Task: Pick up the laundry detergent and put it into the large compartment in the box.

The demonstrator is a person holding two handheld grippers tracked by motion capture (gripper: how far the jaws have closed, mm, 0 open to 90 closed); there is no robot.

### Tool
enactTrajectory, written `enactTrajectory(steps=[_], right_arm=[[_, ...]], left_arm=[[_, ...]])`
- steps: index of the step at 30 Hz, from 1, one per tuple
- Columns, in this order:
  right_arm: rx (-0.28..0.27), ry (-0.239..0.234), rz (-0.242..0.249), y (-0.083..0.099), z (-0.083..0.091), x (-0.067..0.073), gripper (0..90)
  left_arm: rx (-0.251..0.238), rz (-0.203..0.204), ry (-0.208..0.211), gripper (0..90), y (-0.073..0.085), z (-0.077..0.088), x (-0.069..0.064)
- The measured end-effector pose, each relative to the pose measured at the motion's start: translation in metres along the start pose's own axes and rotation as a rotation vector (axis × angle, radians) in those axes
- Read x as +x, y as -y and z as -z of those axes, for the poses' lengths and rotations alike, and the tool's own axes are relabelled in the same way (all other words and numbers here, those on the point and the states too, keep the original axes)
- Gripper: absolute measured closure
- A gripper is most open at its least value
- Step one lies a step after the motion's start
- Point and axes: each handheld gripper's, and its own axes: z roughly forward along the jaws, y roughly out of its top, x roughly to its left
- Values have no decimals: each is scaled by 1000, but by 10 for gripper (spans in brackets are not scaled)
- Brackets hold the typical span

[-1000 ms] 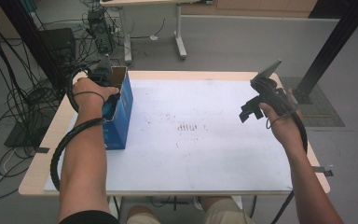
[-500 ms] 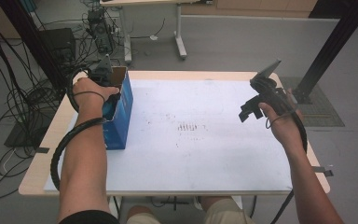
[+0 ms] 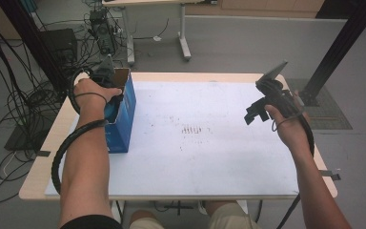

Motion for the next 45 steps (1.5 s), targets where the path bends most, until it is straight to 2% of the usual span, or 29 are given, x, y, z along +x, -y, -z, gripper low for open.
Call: enactTrajectory(steps=[21,31,39,45], right_arm=[[-6,-7,8,1,0,2,80],[-6,-7,15,2,1,4,80],[-4,-9,18,2,1,6,80],[-5,-9,23,1,1,8,80]], left_arm=[[-18,-16,-7,281,7,15,0],[-21,-53,-9,263,12,28,-5],[-42,-91,-26,240,20,50,-9],[-83,-138,-42,208,28,80,-12]])
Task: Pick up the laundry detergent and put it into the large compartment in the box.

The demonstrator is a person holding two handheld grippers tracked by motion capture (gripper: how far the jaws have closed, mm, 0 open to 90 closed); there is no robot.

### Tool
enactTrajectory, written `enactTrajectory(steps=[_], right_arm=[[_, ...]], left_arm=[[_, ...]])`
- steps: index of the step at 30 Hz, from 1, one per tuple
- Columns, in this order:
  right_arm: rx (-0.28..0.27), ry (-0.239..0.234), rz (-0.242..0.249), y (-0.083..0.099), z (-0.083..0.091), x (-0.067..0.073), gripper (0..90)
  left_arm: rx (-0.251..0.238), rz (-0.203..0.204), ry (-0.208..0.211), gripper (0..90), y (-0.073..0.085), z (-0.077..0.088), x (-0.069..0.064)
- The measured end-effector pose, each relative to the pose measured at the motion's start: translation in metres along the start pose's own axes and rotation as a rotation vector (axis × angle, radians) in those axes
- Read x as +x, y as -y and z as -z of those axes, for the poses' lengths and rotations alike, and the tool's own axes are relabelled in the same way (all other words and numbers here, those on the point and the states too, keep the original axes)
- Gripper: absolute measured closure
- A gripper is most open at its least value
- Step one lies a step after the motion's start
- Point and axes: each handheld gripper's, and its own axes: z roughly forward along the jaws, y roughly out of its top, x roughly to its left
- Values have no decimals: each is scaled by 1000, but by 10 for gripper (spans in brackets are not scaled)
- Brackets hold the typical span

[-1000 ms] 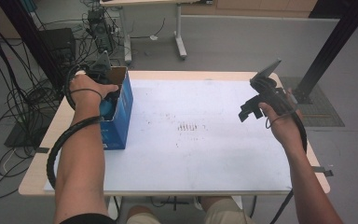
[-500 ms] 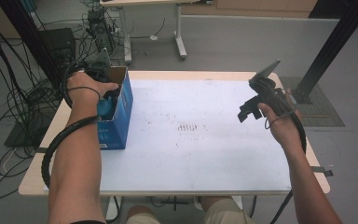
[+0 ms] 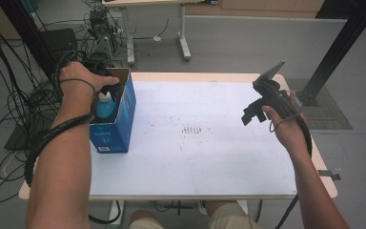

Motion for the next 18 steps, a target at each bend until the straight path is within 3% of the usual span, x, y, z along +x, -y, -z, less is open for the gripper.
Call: enactTrajectory(steps=[4,9,18], right_arm=[[1,3,0,-1,1,1,80],[5,8,-3,-4,0,3,80],[12,13,-4,-8,-2,1,80]], left_arm=[[-39,-62,-16,196,3,23,-7],[-69,-142,-40,180,2,40,-22],[-52,-362,-91,150,-18,47,-62]])
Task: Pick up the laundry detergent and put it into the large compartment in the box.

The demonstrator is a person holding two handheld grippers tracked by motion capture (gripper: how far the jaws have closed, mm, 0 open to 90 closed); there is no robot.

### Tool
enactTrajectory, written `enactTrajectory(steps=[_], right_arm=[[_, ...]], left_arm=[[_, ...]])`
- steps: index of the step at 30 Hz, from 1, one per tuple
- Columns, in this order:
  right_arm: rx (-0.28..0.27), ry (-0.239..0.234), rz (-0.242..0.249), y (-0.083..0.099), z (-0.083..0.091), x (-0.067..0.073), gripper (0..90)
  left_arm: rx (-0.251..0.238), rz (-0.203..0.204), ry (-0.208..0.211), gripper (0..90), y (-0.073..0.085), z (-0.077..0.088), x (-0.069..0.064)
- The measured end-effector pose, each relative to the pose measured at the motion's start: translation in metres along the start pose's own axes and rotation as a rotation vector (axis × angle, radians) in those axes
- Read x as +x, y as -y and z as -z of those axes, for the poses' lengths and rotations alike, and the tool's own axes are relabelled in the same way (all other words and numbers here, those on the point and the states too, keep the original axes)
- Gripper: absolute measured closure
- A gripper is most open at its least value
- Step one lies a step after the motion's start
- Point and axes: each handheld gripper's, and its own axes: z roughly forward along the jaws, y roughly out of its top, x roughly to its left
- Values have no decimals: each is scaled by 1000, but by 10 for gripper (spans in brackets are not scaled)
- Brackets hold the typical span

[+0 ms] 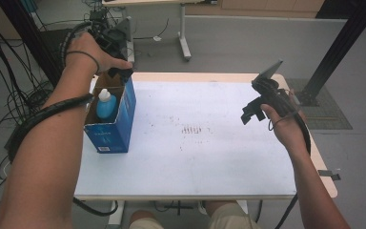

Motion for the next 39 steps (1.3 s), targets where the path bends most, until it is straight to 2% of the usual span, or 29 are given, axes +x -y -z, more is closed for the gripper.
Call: enactTrajectory(steps=[3,11,15,18,19,22,25,27,31,39], right_arm=[[3,2,-9,-1,0,-2,80],[14,1,-21,-3,-3,-9,80],[16,2,-23,-4,-4,-10,80],[16,2,-27,-5,-4,-11,80],[21,3,-28,-6,-5,-11,80],[23,6,-30,-7,-6,-12,80],[28,15,-29,-9,-8,-12,80],[30,15,-34,-10,-9,-12,80],[36,20,-38,-13,-11,-14,80],[39,24,-49,-15,-13,-18,80]], left_arm=[[8,-54,-1,147,-12,1,-8],[5,-147,21,145,-39,2,-27],[-15,-225,22,132,-47,1,-36],[-17,-300,22,132,-54,-2,-44],[-13,-314,25,134,-57,-3,-46],[-17,-333,50,146,-63,-7,-47],[0,-342,59,144,-71,-10,-49],[7,-338,71,140,-76,-12,-49],[21,-353,85,129,-84,-14,-49],[24,-361,122,132,-95,-20,-47]])
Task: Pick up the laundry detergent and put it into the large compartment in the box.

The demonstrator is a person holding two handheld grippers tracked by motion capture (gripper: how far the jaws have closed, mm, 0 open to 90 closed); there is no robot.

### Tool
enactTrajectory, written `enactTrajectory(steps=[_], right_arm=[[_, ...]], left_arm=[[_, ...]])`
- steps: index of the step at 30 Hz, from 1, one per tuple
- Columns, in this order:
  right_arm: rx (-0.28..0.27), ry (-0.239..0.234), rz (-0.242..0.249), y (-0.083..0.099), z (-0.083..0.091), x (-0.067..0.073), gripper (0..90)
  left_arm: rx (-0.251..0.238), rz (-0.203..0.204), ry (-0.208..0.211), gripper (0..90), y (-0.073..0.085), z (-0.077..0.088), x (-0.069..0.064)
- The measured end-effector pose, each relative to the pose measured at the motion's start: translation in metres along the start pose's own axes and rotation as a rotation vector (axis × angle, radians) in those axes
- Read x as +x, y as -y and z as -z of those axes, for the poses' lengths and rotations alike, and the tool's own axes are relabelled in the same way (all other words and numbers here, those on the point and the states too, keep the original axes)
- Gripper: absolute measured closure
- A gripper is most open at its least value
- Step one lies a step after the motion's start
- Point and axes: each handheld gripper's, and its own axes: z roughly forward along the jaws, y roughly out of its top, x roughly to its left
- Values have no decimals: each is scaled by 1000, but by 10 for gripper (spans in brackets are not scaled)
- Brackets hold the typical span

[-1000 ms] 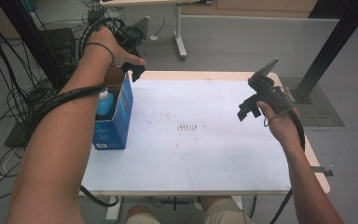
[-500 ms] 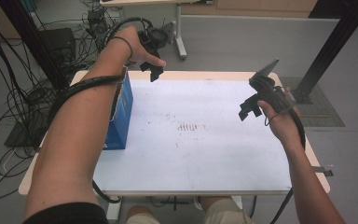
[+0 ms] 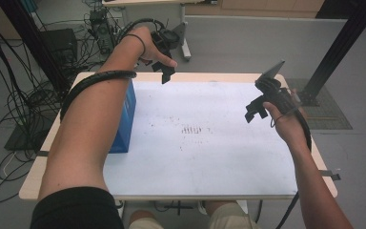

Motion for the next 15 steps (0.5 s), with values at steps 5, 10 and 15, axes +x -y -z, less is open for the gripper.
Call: enactTrajectory(steps=[5,10,15], right_arm=[[1,-2,-11,-1,-2,-3,80],[1,-9,-10,-1,-2,-6,79],[-2,-9,-10,-2,-1,-5,79]], left_arm=[[-15,-50,28,128,-5,-6,0],[-26,-143,26,133,-9,-11,-7],[-37,-224,7,139,-10,-13,-12]])
